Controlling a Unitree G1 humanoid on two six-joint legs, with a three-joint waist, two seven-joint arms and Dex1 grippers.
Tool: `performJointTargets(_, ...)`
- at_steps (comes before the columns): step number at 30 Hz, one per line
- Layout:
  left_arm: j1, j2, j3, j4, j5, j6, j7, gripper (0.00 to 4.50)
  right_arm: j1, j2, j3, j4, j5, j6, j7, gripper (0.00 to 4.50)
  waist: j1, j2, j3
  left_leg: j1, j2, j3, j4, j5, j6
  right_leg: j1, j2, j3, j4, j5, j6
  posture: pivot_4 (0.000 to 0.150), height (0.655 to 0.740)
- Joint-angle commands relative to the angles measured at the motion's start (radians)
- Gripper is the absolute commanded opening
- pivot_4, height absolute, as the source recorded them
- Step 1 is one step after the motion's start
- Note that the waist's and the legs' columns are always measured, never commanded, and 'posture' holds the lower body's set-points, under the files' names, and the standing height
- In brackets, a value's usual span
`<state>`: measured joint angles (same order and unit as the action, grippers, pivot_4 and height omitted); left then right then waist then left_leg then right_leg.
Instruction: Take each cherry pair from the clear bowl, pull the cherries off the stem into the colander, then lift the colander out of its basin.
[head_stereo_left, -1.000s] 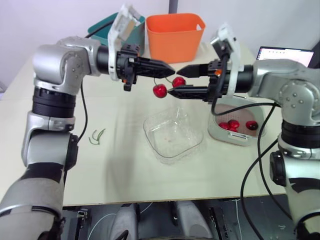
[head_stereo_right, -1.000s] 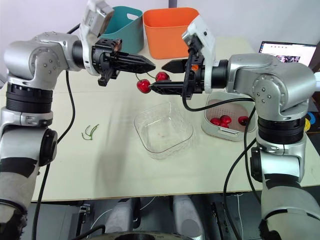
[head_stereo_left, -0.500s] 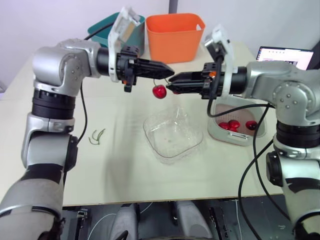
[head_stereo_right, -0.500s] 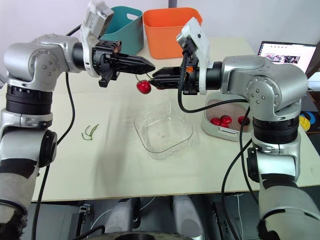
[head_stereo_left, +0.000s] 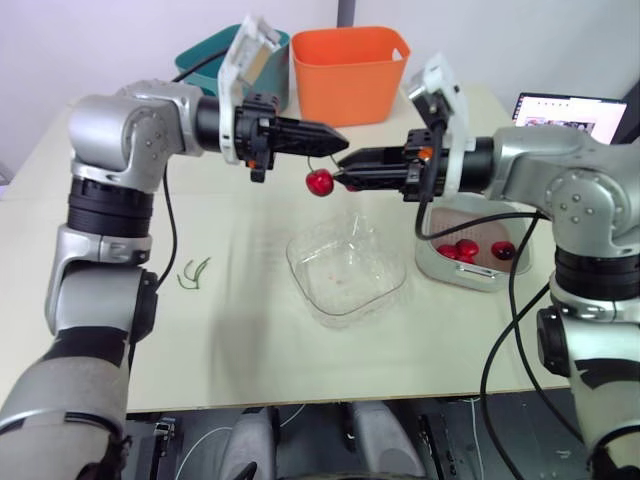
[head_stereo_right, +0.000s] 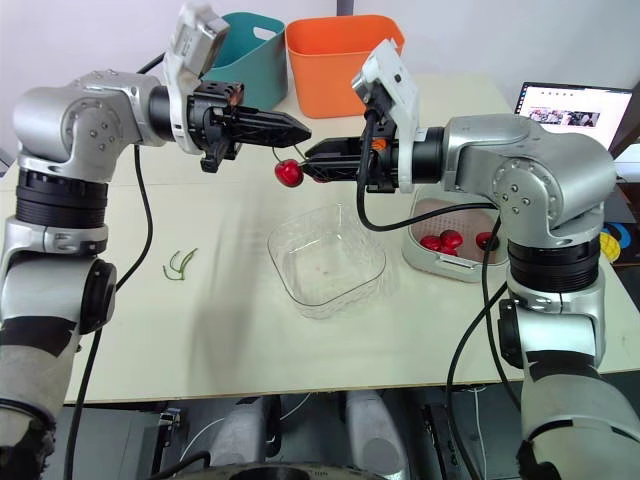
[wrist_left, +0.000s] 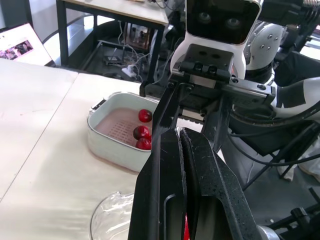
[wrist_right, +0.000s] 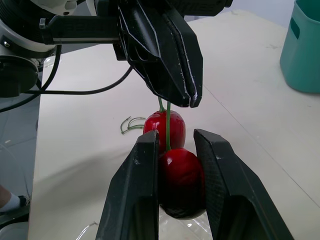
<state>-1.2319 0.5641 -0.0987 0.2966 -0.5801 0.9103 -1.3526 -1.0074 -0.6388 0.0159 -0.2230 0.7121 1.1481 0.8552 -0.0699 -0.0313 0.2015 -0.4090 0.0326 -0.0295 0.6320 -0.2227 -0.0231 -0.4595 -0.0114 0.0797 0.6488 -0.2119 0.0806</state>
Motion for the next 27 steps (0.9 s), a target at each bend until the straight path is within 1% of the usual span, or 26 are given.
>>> performJointTargets(1, -0.038, 0.011, 0.043, -0.02, -0.02, -0.014, -0.003, 0.0, -0.006, -0.008, -0.011, -0.01, 0.003, -0.016, -0.004, 1.53, 0.0, 0.0, 0.0, 0.0, 0.0, 0.0, 0.0, 0.0, 0.0, 0.0, 0.0, 0.0, 0.0, 0.0, 0.0, 0.15, 0.74)
performJointTargets(2, -0.037, 0.011, 0.044, -0.02, -0.02, -0.013, -0.004, 0.0, -0.005, -0.009, -0.011, -0.01, 0.005, -0.016, -0.004, 1.74, 0.0, 0.0, 0.0, 0.0, 0.0, 0.0, 0.0, 0.0, 0.0, 0.0, 0.0, 0.0, 0.0, 0.0, 0.0, 0.15, 0.74)
performJointTargets(6, -0.032, 0.013, 0.046, -0.028, -0.026, -0.004, -0.011, 0.0, -0.003, -0.02, -0.002, -0.006, 0.002, -0.017, 0.001, 3.08, 0.001, 0.0, 0.0, 0.0, 0.0, 0.0, 0.0, 0.0, 0.0, 0.0, 0.0, 0.0, 0.0, 0.0, 0.0, 0.15, 0.74)
performJointTargets(17, -0.028, 0.016, 0.045, -0.035, -0.04, 0.003, -0.003, 0.0, -0.01, 0.001, 0.006, 0.016, -0.004, -0.029, -0.021, 3.08, 0.001, 0.0, 0.0, 0.0, 0.0, 0.0, 0.0, 0.0, 0.0, 0.0, 0.0, 0.0, 0.0, 0.0, 0.0, 0.15, 0.74)
performJointTargets(20, -0.025, 0.017, 0.044, -0.037, -0.039, 0.001, -0.002, 0.0, -0.016, 0.011, -0.004, 0.024, 0.003, -0.028, -0.031, 2.46, 0.0, 0.0, 0.0, 0.0, 0.0, 0.0, 0.0, 0.0, 0.0, 0.0, 0.0, 0.0, 0.0, 0.0, 0.0, 0.15, 0.74)
performJointTargets(21, -0.025, 0.017, 0.044, -0.036, -0.038, 0.001, -0.001, 0.0, -0.017, 0.013, -0.007, 0.026, 0.005, -0.026, -0.032, 2.18, 0.0, 0.0, 0.0, 0.0, 0.0, 0.0, 0.0, 0.0, 0.0, 0.0, 0.0, 0.0, 0.0, 0.0, 0.0, 0.15, 0.74)
performJointTargets(23, -0.025, 0.016, 0.044, -0.035, -0.038, 0.001, 0.0, 0.0, -0.018, 0.013, -0.007, 0.024, 0.006, -0.026, -0.033, 1.45, 0.0, 0.0, 0.0, 0.0, 0.0, 0.0, 0.0, 0.0, 0.0, 0.0, 0.0, 0.0, 0.0, 0.0, 0.0, 0.15, 0.74)
performJointTargets(25, -0.025, 0.016, 0.043, -0.035, -0.037, 0.0, 0.001, 0.0, -0.015, 0.012, -0.006, 0.018, 0.007, -0.025, -0.033, 0.93, 0.001, 0.0, 0.0, 0.0, 0.0, 0.0, 0.0, 0.0, 0.0, 0.0, 0.0, 0.0, 0.0, 0.0, 0.0, 0.15, 0.74)
performJointTargets(27, -0.024, 0.016, 0.043, -0.035, -0.037, -0.002, 0.0, 0.0, -0.012, 0.01, -0.006, 0.014, 0.009, -0.023, -0.033, 0.88, 0.001, 0.0, 0.0, 0.0, 0.0, 0.0, 0.0, 0.0, 0.0, 0.0, 0.0, 0.0, 0.0, 0.0, 0.0, 0.15, 0.74)
